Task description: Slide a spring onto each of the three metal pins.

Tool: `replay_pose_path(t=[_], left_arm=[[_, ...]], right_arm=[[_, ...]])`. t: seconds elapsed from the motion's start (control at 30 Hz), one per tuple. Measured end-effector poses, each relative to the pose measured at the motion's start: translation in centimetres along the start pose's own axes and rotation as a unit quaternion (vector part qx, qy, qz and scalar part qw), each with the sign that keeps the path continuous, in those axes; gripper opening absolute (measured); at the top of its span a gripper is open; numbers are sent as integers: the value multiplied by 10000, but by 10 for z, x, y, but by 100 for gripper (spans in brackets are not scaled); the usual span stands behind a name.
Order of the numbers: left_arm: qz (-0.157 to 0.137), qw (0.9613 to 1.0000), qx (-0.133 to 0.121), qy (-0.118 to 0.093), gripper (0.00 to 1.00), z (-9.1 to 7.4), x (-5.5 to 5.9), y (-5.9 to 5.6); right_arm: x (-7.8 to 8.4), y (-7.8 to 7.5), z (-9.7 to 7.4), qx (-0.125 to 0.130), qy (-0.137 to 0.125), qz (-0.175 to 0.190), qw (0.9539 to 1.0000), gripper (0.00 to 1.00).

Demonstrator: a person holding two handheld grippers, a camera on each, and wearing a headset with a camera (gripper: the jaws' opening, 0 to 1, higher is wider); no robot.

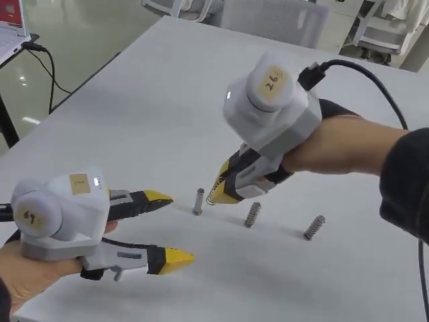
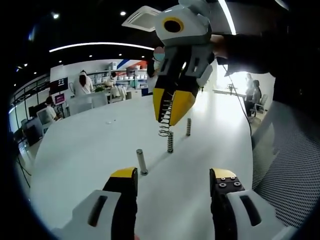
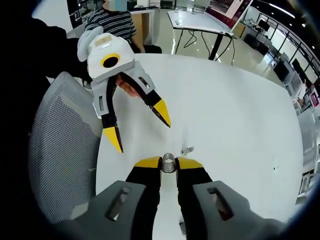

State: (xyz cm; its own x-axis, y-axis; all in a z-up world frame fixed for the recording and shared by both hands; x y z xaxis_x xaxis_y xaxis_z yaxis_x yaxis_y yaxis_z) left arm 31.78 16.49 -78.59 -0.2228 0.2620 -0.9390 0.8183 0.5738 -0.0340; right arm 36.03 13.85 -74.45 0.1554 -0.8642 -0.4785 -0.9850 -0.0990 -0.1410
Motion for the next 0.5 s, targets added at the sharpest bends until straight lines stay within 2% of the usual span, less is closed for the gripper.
replay_pose_path(t=[0.13, 0.5], left_arm=[[-11, 10000, -19, -5, 58, -1, 1, 1], [-9, 10000, 11, 35, 59, 1, 3, -1]], right_arm=[[-3, -7, 4, 37, 0, -2, 10000, 13], [-1, -27, 19, 55, 255, -73, 9996, 13]])
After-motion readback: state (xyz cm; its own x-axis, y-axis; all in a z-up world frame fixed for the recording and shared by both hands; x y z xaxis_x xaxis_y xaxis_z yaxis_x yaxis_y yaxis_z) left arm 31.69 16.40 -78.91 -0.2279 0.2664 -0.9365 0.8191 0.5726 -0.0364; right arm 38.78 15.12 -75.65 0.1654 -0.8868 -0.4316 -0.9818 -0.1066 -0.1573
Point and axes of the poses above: the centre of the closed fingertips' face, and the gripper's own axes: z roughly forward along the fingers, y roughly to its left, x roughly out of its underside, the point moved 1 cm from there along -z, roughly backward along the fingers, and after that the axes turned 4 degrees about x, right-handed, at the moved point
